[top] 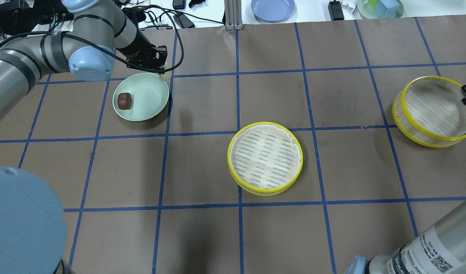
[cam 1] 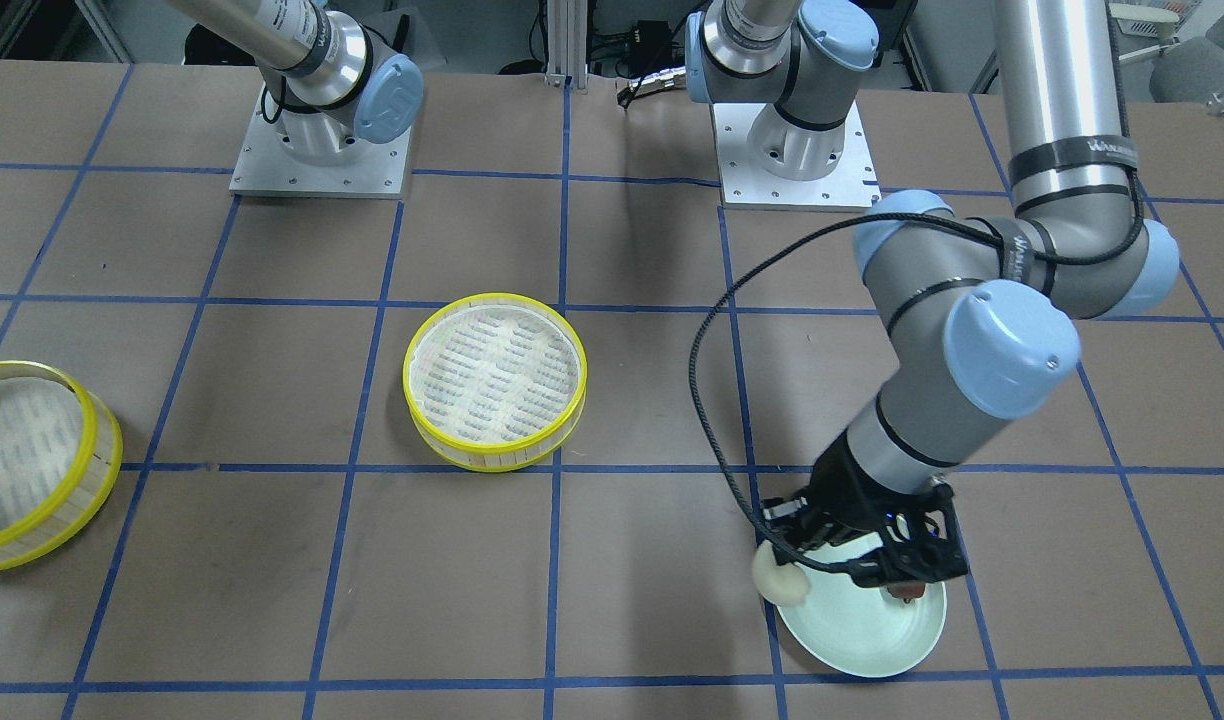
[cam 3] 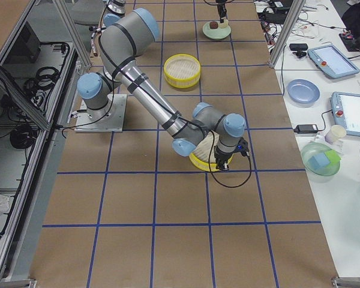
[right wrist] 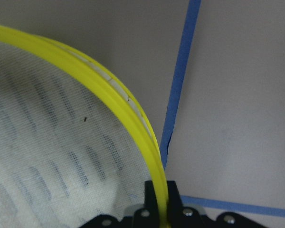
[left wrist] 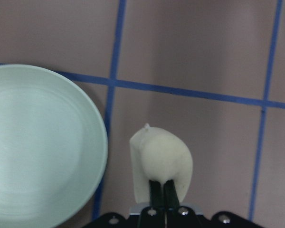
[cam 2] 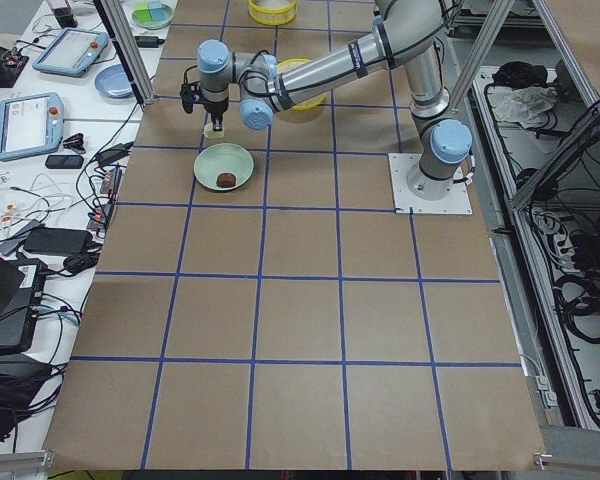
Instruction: Stack buns with steamer
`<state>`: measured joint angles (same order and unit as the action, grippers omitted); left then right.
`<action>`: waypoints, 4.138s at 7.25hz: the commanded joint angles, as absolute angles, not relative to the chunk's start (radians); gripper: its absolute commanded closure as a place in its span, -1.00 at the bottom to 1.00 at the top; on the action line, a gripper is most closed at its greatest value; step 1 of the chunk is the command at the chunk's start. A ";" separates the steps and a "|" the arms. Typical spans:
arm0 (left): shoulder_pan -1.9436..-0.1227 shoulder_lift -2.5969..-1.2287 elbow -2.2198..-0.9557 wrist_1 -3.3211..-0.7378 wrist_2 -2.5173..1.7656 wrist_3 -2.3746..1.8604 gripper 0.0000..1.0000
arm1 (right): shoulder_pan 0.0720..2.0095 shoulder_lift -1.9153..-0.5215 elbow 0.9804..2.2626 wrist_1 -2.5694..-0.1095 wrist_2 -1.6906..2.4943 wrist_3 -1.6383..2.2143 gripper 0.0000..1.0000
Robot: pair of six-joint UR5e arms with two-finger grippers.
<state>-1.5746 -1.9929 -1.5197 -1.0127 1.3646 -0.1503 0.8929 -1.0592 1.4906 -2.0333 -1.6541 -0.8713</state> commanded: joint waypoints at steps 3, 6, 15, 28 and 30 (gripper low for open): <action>-1.902 -1.931 -1.568 -1.118 1.327 -0.457 1.00 | 0.990 -1.450 1.491 -1.621 -1.664 -0.667 1.00; -1.968 -1.911 -1.699 -1.150 1.345 -0.452 1.00 | 1.134 -1.520 1.506 -1.528 -1.729 -0.477 1.00; -1.621 -1.893 -1.588 -1.232 1.553 -0.070 -1.00 | 1.204 -1.530 1.568 -1.522 -1.721 -0.337 1.00; -1.401 -2.184 -1.601 -0.871 1.677 0.418 0.82 | 1.744 -1.339 1.782 -1.873 -1.675 -0.031 1.00; -1.401 -2.172 -1.588 -0.871 1.677 0.448 1.00 | 1.744 -1.341 1.792 -1.871 -1.668 -0.146 1.00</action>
<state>-1.4005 -2.1808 -1.5937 -0.8711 1.6775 0.4365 1.7440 -1.3386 1.7856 -1.8715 -1.6742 -0.1055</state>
